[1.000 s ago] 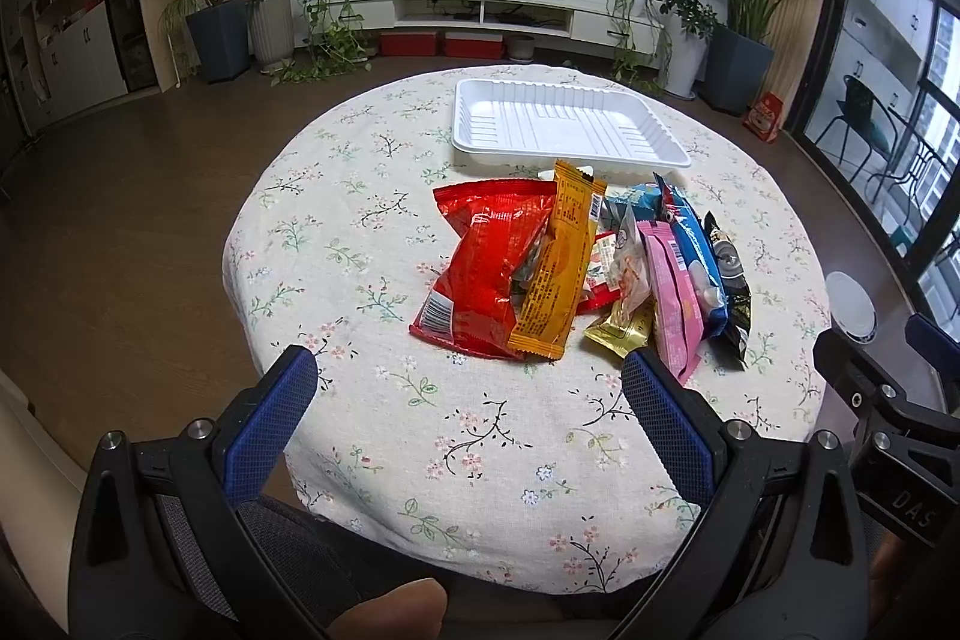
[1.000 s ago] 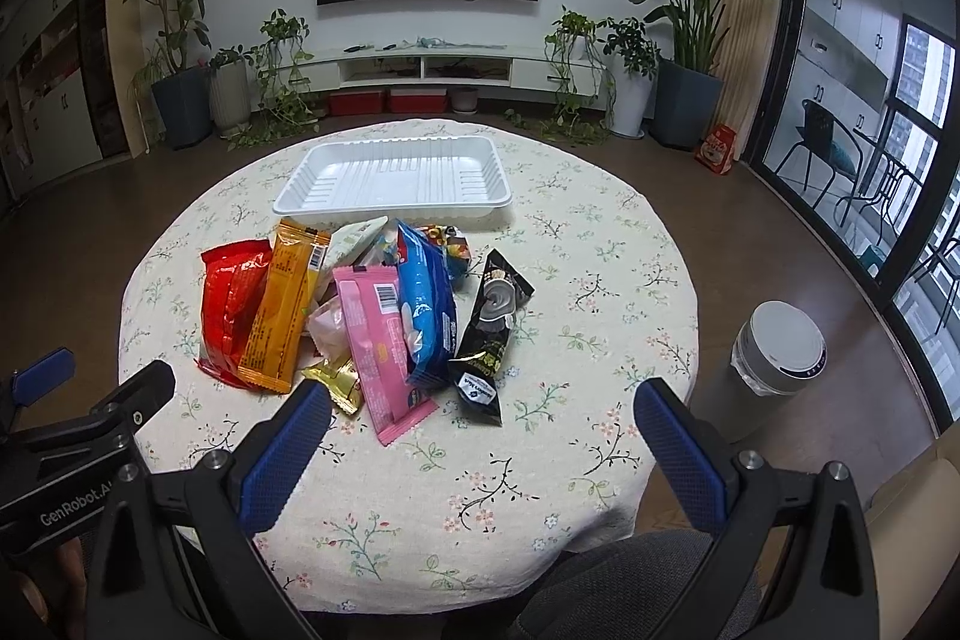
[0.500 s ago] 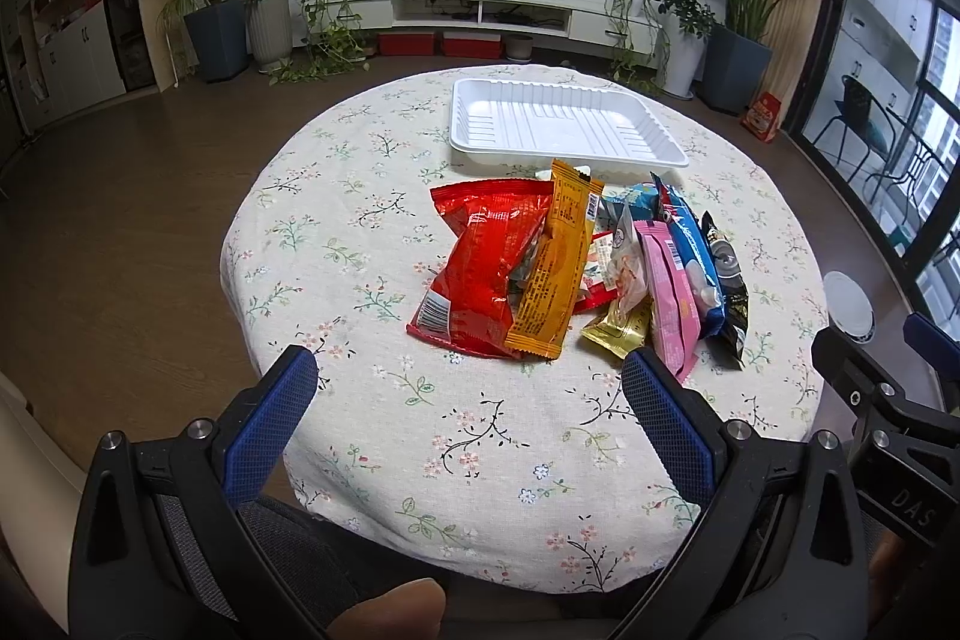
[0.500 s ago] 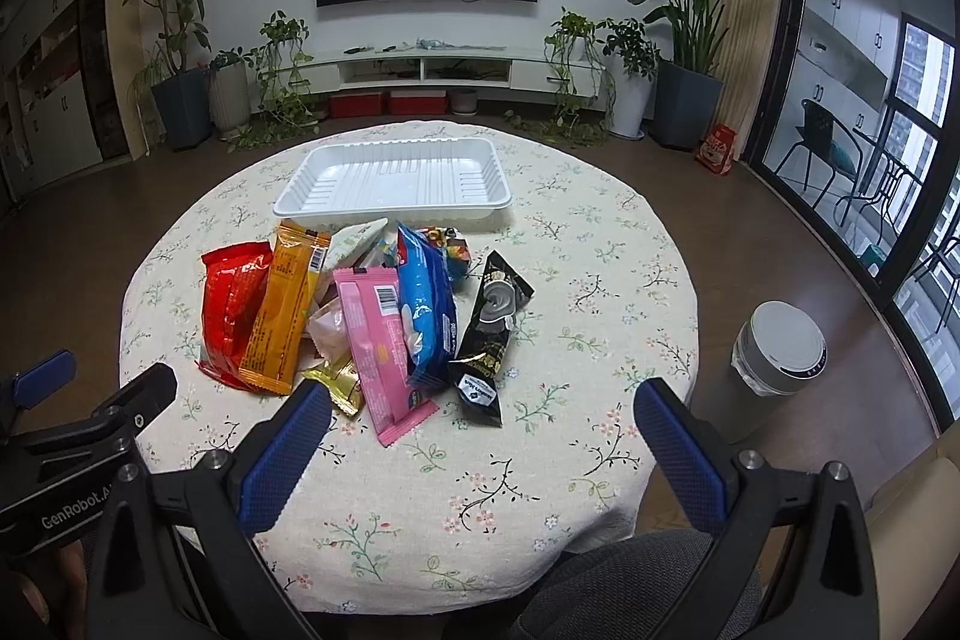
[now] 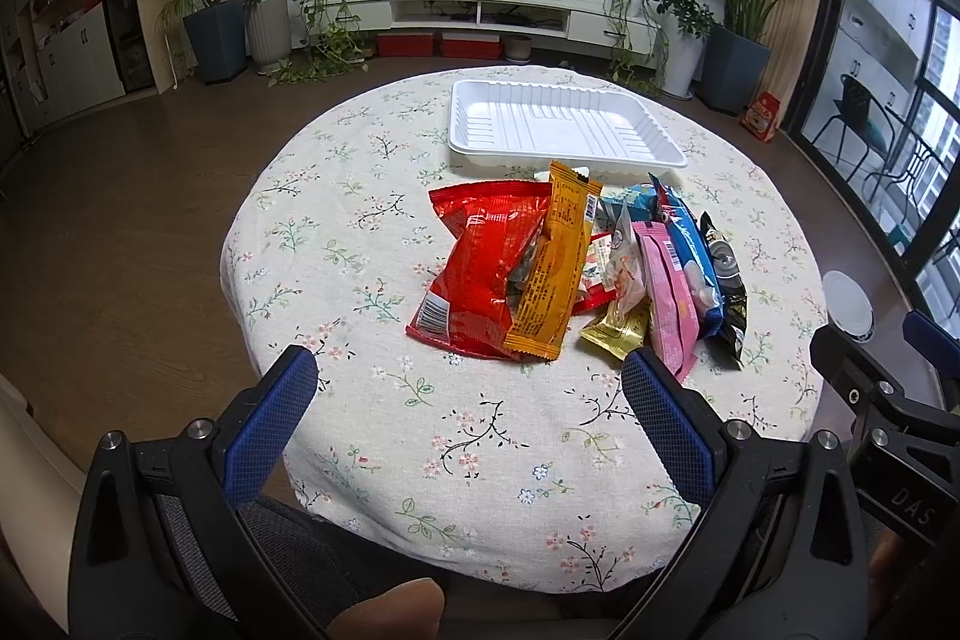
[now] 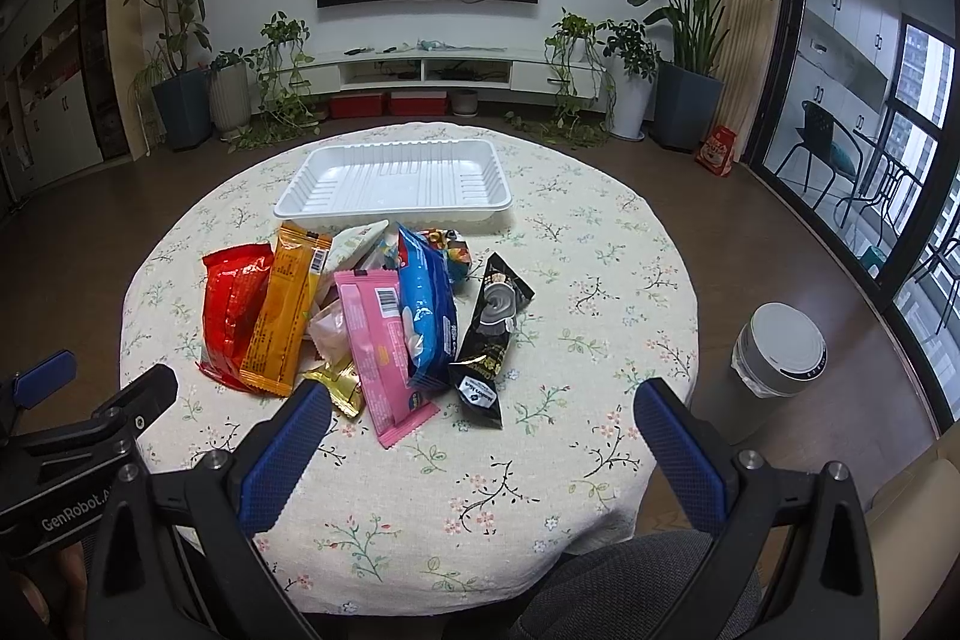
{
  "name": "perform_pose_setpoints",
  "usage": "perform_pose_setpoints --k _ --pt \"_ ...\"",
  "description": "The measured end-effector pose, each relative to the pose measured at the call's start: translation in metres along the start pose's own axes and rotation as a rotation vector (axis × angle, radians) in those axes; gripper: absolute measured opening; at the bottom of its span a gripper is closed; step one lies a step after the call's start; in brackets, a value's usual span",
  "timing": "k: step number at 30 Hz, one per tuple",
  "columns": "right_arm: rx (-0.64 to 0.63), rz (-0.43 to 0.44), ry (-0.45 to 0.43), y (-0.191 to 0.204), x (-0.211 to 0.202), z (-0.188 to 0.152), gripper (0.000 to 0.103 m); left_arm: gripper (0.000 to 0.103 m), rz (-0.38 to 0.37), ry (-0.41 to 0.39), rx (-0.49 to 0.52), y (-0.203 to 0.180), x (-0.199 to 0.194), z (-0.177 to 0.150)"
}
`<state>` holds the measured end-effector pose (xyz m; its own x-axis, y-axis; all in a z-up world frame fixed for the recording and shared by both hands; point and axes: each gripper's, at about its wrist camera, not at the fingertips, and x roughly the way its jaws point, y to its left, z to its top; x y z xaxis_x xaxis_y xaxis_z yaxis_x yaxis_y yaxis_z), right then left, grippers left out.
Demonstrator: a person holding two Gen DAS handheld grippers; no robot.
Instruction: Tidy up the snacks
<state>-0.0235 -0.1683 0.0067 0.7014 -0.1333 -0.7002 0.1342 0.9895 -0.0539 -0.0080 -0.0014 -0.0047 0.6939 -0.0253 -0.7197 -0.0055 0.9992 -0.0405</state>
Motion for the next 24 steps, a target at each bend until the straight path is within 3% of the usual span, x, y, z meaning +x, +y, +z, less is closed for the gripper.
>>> perform_pose_setpoints --k 19,24 --pt "0.004 0.010 0.007 0.001 0.000 -0.001 0.103 0.103 -0.019 0.002 -0.008 0.001 -0.001 -0.001" --pt "0.086 0.122 0.041 -0.018 0.008 0.001 0.103 0.103 -0.094 0.000 -0.006 0.012 0.005 -0.005"
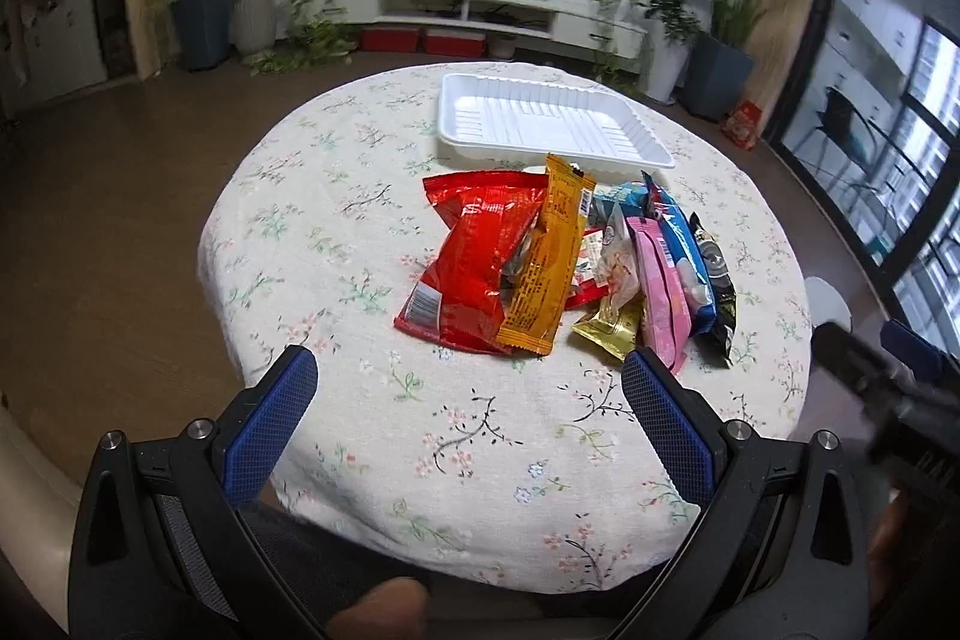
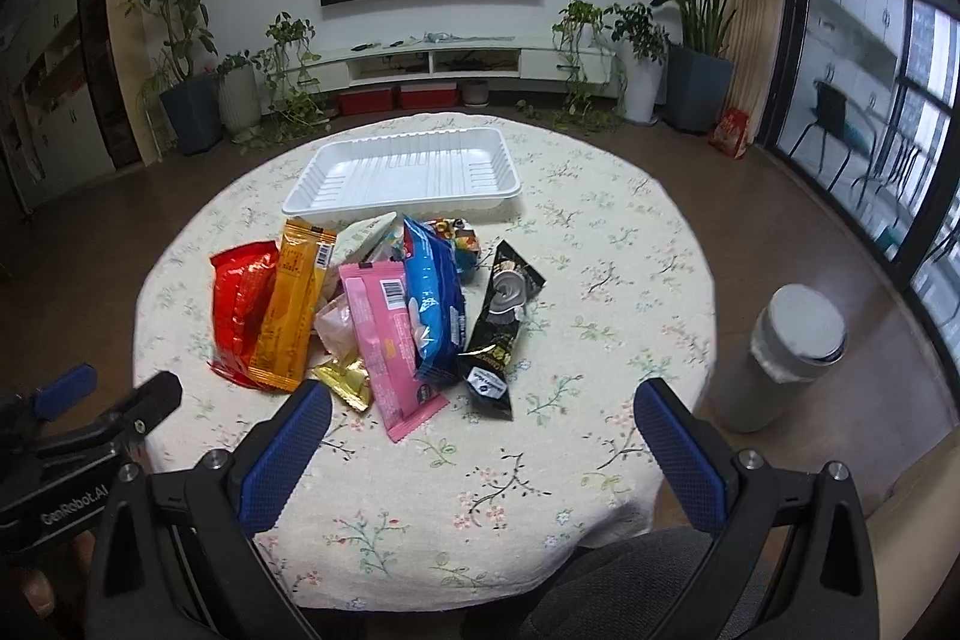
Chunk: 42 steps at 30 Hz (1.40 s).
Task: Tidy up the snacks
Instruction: 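Grasp the red bag with the left gripper while the right grasps the black packet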
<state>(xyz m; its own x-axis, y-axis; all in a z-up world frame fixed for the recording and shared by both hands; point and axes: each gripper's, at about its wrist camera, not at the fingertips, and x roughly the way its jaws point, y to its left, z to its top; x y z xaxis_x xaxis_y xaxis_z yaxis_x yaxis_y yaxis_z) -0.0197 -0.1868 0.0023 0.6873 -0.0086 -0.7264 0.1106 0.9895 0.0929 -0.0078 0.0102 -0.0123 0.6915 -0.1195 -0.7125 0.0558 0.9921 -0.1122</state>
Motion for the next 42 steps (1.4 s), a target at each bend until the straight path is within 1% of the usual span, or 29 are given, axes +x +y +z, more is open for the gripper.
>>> perform_pose_setpoints --k 2,4,6,8,9,10,11,12,13,14,15,16,17,19,20,25,27,29,30,31,34,37,38,39,40,41,42 --pt "0.051 0.074 0.040 -0.010 0.007 0.001 0.103 0.103 -0.044 0.019 0.019 0.005 0.007 -0.001" --pt "0.094 0.139 0.052 -0.021 0.012 0.002 0.103 0.103 -0.024 0.031 0.003 0.013 0.013 -0.003" --pt "0.121 0.160 0.016 -0.028 0.012 0.002 0.103 0.103 0.017 0.070 0.004 0.020 0.021 -0.002" --pt "0.136 0.172 -0.008 -0.033 0.013 0.004 0.103 0.103 -0.002 0.069 -0.019 0.030 0.026 0.003" --pt "0.137 0.176 0.003 -0.035 0.016 0.005 0.103 0.103 -0.002 0.069 -0.026 0.035 0.029 0.006" --pt "0.131 0.181 0.029 -0.037 0.020 0.007 0.103 0.103 0.017 0.077 -0.025 0.039 0.034 0.009" --pt "0.118 0.197 0.063 -0.039 0.026 0.009 0.103 0.103 0.049 0.095 -0.028 0.042 0.040 0.014" --pt "0.109 0.213 0.087 -0.041 0.030 0.011 0.102 0.103 0.059 0.121 -0.045 0.047 0.048 0.018" --pt "0.103 0.221 0.103 -0.043 0.035 0.012 0.099 0.103 0.037 0.127 -0.056 0.051 0.052 0.022" --pt "0.100 0.218 0.110 -0.046 0.039 0.012 0.090 0.103 0.011 0.119 -0.061 0.053 0.056 0.026" --pt "0.096 0.210 0.116 -0.048 0.043 0.012 0.085 0.103 0.012 0.100 -0.050 0.053 0.058 0.030" --pt "0.092 0.203 0.127 -0.049 0.048 0.013 0.085 0.103 0.011 0.083 -0.026 0.050 0.061 0.034" --pt "0.090 0.200 0.143 -0.050 0.053 0.013 0.085 0.103 0.003 0.082 -0.002 0.047 0.066 0.038" --pt "0.100 0.189 0.179 -0.052 0.065 0.014 0.085 0.103 -0.005 0.093 0.033 0.039 0.077 0.044" --pt "0.105 0.191 0.186 -0.053 0.069 0.013 0.085 0.103 -0.022 0.098 0.047 0.035 0.082 0.047" --pt "0.142 0.187 0.181 -0.059 0.083 0.014 0.085 0.102 -0.040 0.107 0.091 0.024 0.102 0.058" --pt "0.148 0.192 0.191 -0.060 0.090 0.013 0.085 0.097 -0.030 0.112 0.111 0.022 0.111 0.061" --pt "0.145 0.188 0.196 -0.058 0.094 0.012 0.085 0.089 -0.031 0.124 0.115 0.022 0.119 0.063" --pt "0.142 0.186 0.198 -0.057 0.096 0.010 0.085 0.083 -0.035 0.133 0.112 0.023 0.124 0.064" --pt "0.140 0.185 0.202 -0.057 0.098 0.009 0.085 0.081 -0.036 0.143 0.111 0.023 0.128 0.063" --pt "0.147 0.185 0.213 -0.058 0.103 0.006 0.085 0.079 -0.029 0.183 0.140 0.022 0.144 0.062" --pt "0.152 0.180 0.211 -0.060 0.107 0.006 0.085 0.079 -0.026 0.184 0.144 0.023 0.153 0.064" --pt "0.150 0.176 0.208 -0.060 0.107 0.005 0.083 0.075 -0.032 0.181 0.136 0.024 0.155 0.065" --pt "0.146 0.172 0.207 -0.060 0.108 0.005 0.079 0.060 -0.038 0.178 0.127 0.026 0.157 0.066" --pt "0.142 0.168 0.209 -0.059 0.109 0.005 0.077 0.049 -0.049 0.180 0.120 0.027 0.159 0.066" --pt "0.138 0.166 0.213 -0.059 0.110 0.005 0.075 0.035 -0.057 0.190 0.115 0.028 0.163 0.066" --pt "0.133 0.165 0.215 -0.058 0.111 0.005 0.072 0.034 -0.057 0.190 0.113 0.028 0.164 0.066"
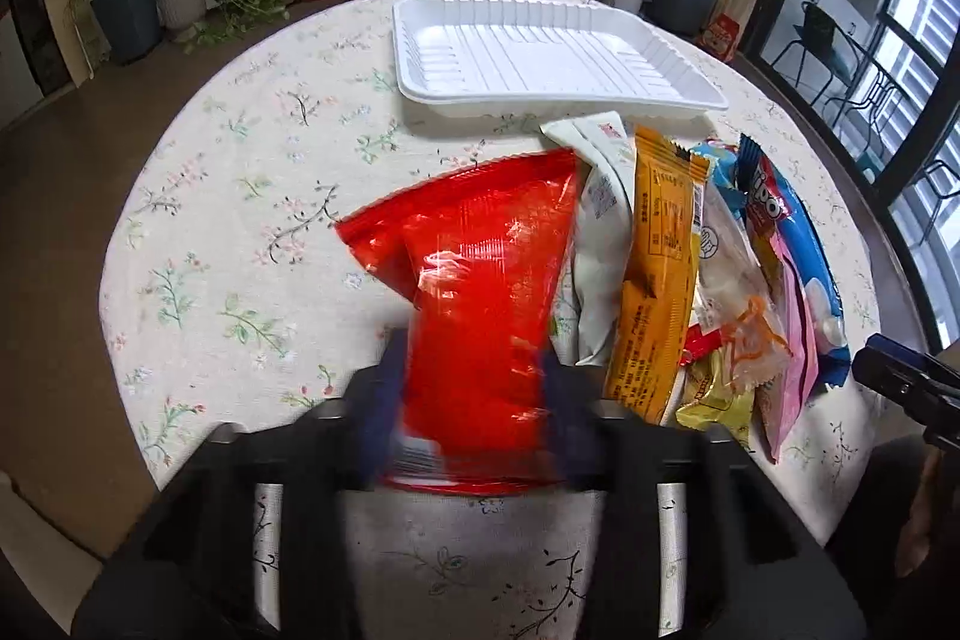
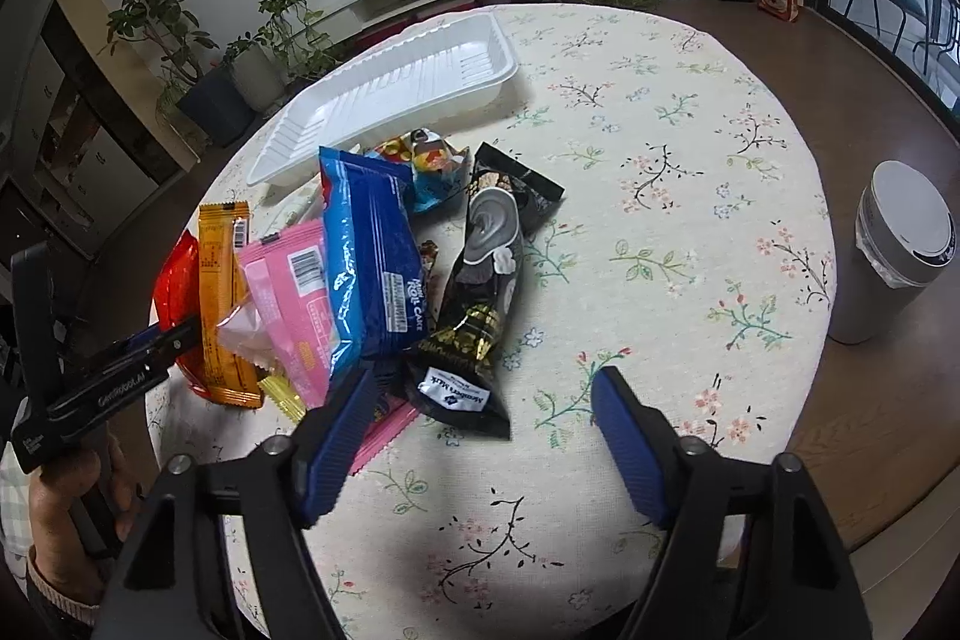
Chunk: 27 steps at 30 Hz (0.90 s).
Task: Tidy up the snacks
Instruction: 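Grasp the red bag with the left gripper while the right grasps the black packet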
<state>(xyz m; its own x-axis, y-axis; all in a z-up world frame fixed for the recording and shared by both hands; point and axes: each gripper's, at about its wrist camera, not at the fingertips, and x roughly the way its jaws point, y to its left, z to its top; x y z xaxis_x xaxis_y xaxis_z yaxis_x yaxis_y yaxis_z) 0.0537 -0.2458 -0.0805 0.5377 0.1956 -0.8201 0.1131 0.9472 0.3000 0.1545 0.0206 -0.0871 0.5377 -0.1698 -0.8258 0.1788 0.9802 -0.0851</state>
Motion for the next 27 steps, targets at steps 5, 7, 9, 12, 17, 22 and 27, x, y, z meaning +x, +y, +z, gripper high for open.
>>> perform_pose_setpoints --k 5,7,9,12,17,22,27 --pt "-0.023 -0.018 -0.015 0.005 -0.002 0.000 0.066 0.033 -0.044 -0.032 -0.033 0.010 -0.004 -0.006" --pt "-0.024 -0.018 -0.018 0.006 -0.003 0.000 0.066 0.031 -0.065 -0.043 -0.055 0.016 -0.008 -0.008" --pt "-0.030 -0.027 -0.020 0.008 -0.003 0.001 0.066 0.031 -0.080 -0.055 -0.070 0.022 -0.013 -0.011" --pt "-0.049 -0.053 -0.031 0.010 -0.004 0.005 0.066 0.031 -0.108 -0.079 -0.097 0.031 -0.024 -0.019" --pt "-0.061 -0.086 -0.043 0.011 0.003 0.022 0.062 0.031 -0.211 -0.104 -0.183 0.053 -0.028 -0.032" --pt "-0.075 -0.105 0.006 0.016 0.024 0.037 0.056 0.031 -0.236 -0.123 -0.181 0.059 -0.034 -0.036" --pt "-0.085 -0.149 0.064 0.015 0.044 0.040 0.053 0.031 -0.249 -0.119 -0.189 0.060 -0.034 -0.037"
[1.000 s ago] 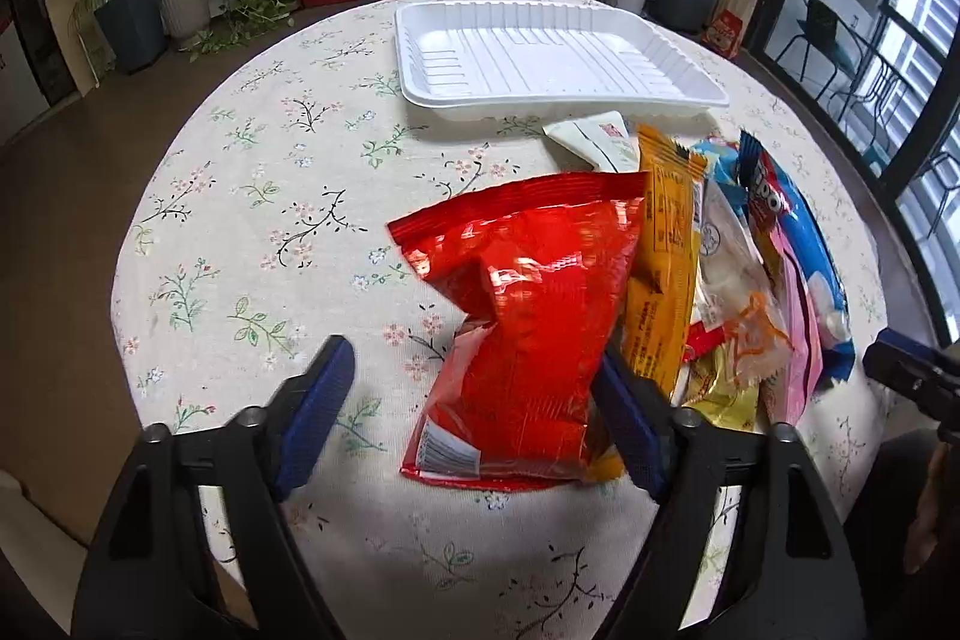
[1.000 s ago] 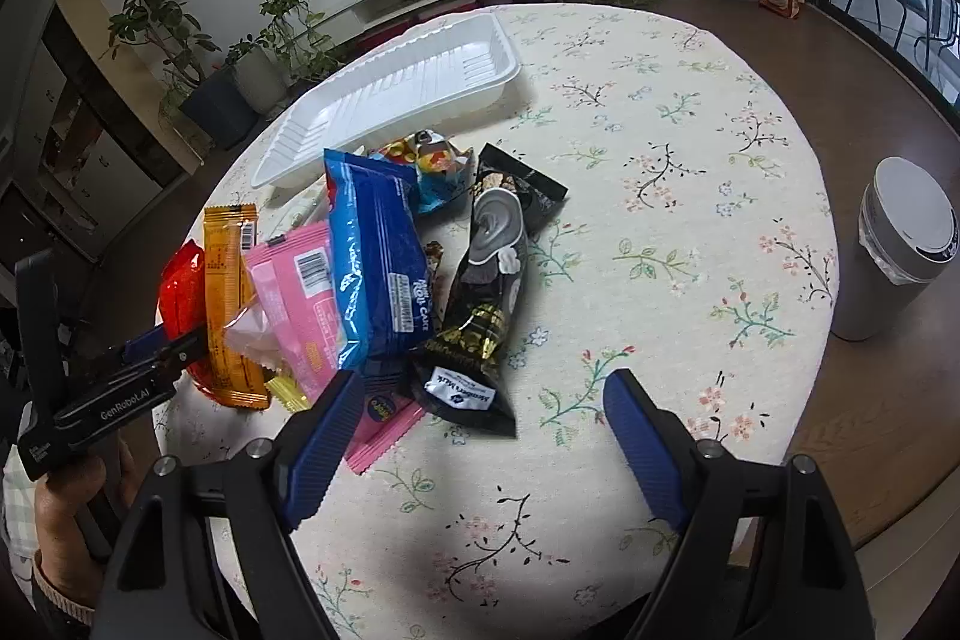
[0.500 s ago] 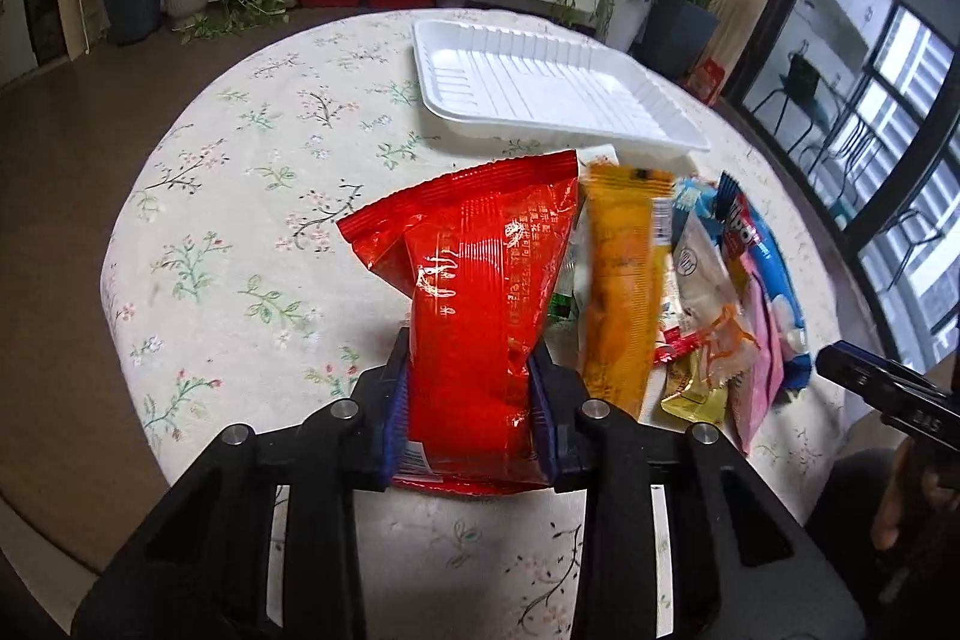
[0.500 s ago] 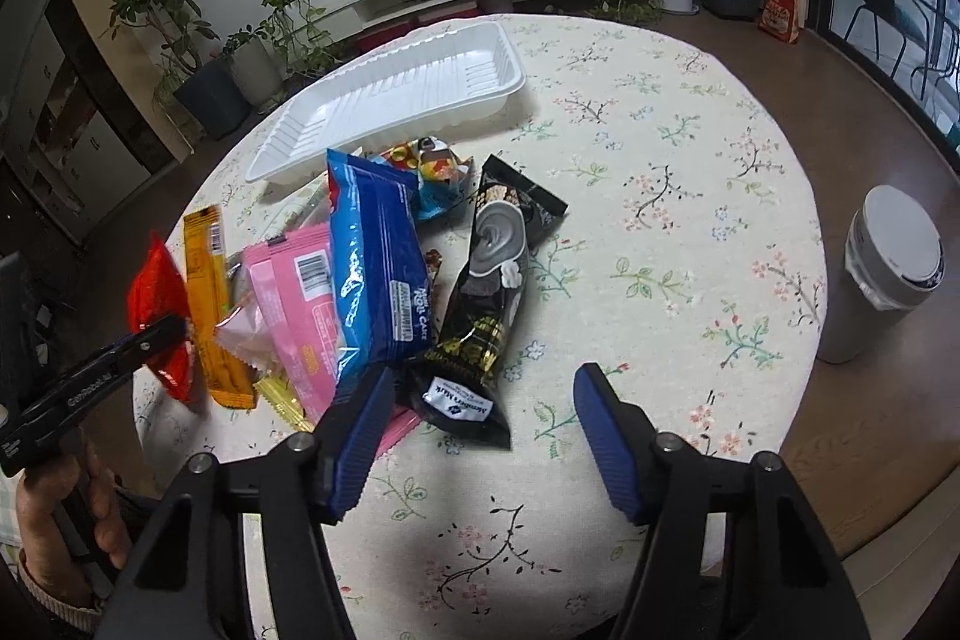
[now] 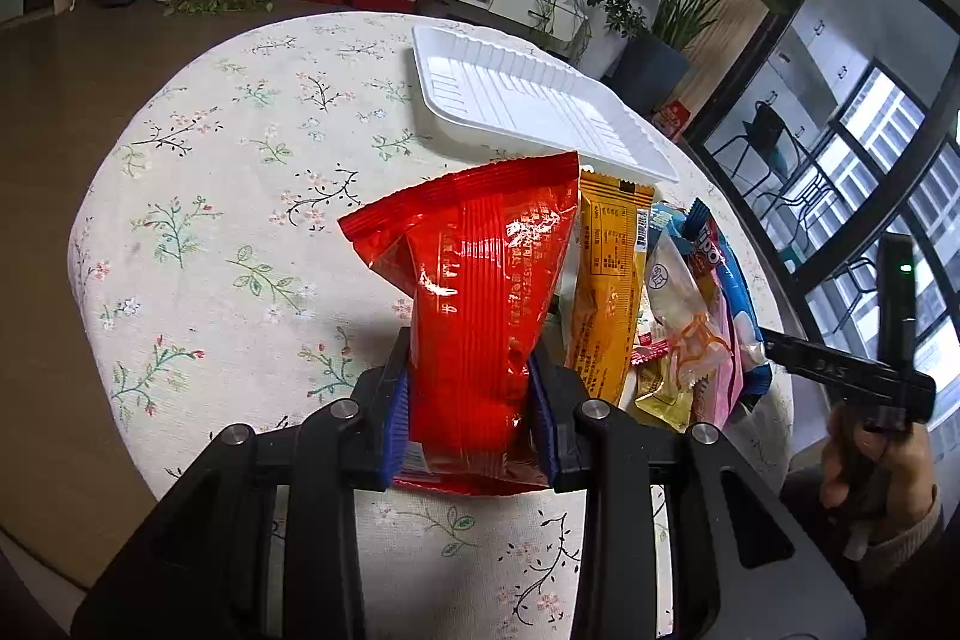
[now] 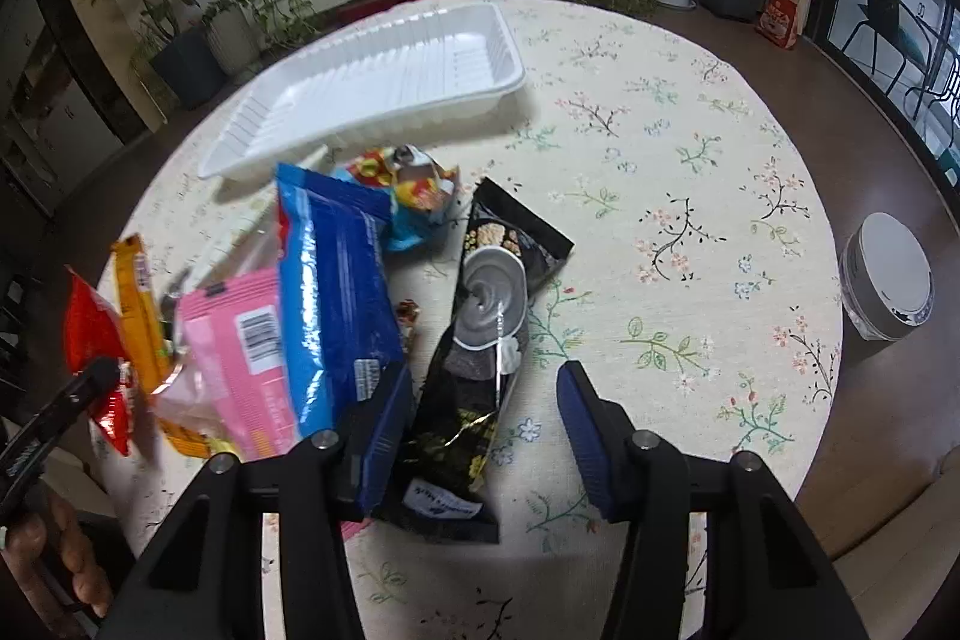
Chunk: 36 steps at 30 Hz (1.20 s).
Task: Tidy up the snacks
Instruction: 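Grasp the red bag with the left gripper while the right grasps the black packet, then lower the red bag and black packet into the white tray and release both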
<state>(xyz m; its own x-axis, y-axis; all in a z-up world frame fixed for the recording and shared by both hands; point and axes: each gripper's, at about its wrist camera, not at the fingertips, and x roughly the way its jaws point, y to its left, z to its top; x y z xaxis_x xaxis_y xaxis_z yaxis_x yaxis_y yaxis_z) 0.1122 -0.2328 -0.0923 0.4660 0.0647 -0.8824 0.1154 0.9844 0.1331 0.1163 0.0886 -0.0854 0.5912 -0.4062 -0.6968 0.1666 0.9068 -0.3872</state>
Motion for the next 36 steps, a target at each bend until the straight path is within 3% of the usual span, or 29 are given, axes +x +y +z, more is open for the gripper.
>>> perform_pose_setpoints --k 3,7,9,15,28,32,36 --pt "-0.011 0.004 0.027 0.002 0.010 0.001 0.052 0.031 -0.004 0.007 0.000 0.000 0.003 0.001" --pt "-0.106 -0.075 0.030 0.016 0.018 -0.005 0.044 0.031 -0.010 0.011 -0.005 0.000 0.004 0.000" --pt "-0.116 -0.070 0.022 0.016 0.018 -0.007 0.034 0.031 -0.008 0.011 -0.003 0.001 0.005 0.001" --pt "-0.081 -0.031 0.027 0.005 0.013 -0.007 0.025 0.031 0.005 0.018 0.025 -0.006 0.007 -0.001" --pt "0.032 0.079 -0.091 -0.030 -0.036 -0.008 0.023 0.030 -0.016 0.002 -0.044 0.007 -0.013 0.004" --pt "0.065 0.093 -0.128 -0.050 -0.051 0.007 0.023 0.030 -0.020 -0.015 -0.068 0.018 -0.026 0.024" --pt "0.093 0.102 -0.172 -0.067 -0.062 0.037 0.023 0.030 0.001 -0.043 -0.030 0.019 -0.038 0.063"
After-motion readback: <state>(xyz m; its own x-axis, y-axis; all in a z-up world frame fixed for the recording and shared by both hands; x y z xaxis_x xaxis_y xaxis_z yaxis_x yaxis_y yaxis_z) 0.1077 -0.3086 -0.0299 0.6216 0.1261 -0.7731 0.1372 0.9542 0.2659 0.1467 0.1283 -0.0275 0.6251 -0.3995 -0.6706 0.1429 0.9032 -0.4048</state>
